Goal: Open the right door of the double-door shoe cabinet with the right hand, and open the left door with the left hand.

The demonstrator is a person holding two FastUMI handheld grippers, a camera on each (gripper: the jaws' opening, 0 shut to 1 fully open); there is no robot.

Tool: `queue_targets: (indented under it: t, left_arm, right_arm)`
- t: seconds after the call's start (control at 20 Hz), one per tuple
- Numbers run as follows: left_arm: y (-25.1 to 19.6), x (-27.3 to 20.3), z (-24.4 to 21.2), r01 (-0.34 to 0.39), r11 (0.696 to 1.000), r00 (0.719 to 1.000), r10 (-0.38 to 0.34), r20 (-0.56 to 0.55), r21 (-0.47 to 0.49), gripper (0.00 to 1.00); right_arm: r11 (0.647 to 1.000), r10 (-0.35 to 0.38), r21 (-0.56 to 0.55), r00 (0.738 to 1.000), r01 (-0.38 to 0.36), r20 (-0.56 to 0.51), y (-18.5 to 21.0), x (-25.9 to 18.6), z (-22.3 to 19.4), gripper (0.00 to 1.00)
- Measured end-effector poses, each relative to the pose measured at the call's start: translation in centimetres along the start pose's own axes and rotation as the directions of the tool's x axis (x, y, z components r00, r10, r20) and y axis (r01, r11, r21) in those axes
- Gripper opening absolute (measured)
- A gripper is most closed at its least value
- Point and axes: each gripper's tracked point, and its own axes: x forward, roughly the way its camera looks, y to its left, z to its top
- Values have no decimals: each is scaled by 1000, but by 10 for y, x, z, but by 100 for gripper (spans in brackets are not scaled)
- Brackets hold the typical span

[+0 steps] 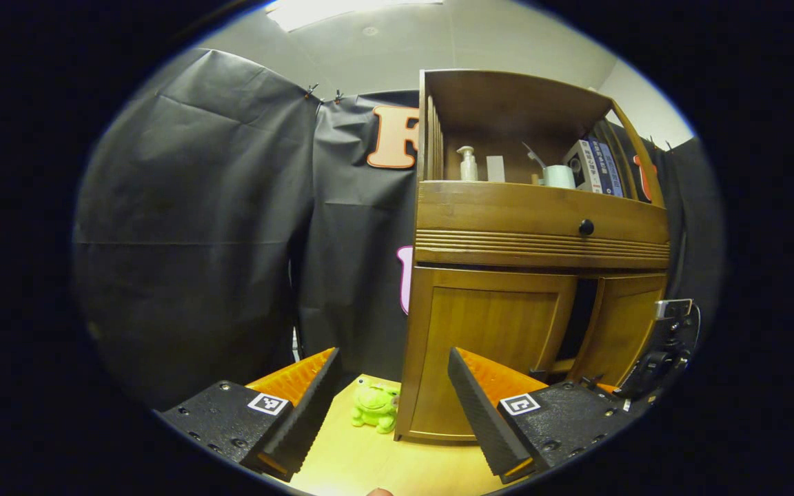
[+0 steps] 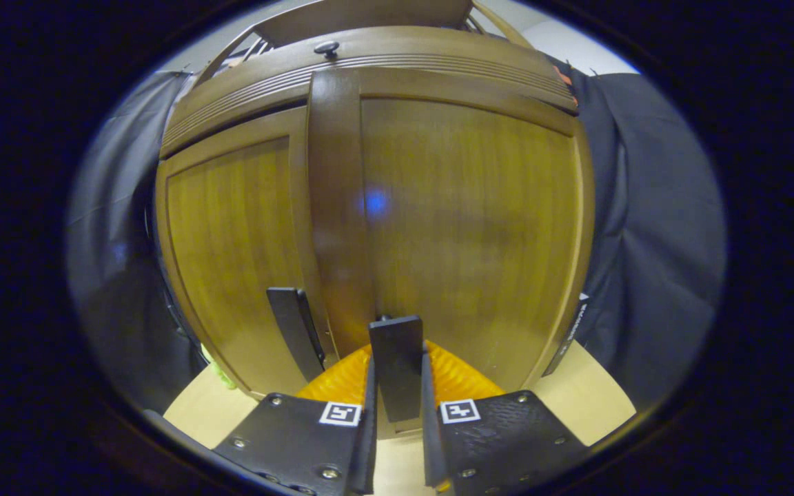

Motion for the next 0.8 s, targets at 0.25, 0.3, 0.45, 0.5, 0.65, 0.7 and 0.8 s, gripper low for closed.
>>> queue_targets:
  t: [0.25,0.3,0.45,0.5,0.65,0.7,0.8]
  left_arm:
    - [-26,-4,-3,105,994,995,-105,-3,-10,93]
    - [-32,-4,-4,130,991,992,-130,-4,-15,92]
    - [-51,-8,-5,200,980,980,-200,-9,-20,96]
    - [-56,-9,-5,221,975,975,-221,-9,-17,92]
    - [-71,-14,-8,284,959,959,-285,-12,-13,92]
    - [-76,-16,-8,306,952,952,-306,-16,-14,96]
    - [-86,-21,-11,352,936,936,-352,-24,-15,93]
  right_arm:
    - [1000,-26,-15,1000,26,6,-4,-8,6,25]
    - [999,-33,-17,999,33,6,-3,-8,7,25]
    - [998,-65,-1,998,65,5,-5,-6,9,25]
    - [997,-81,6,997,81,4,-6,-6,11,25]
    - [991,-134,18,991,134,-1,-6,-11,18,24]
    - [987,-156,23,988,156,-2,-8,-11,21,24]
    - [982,-186,34,982,186,6,-5,-15,31,24]
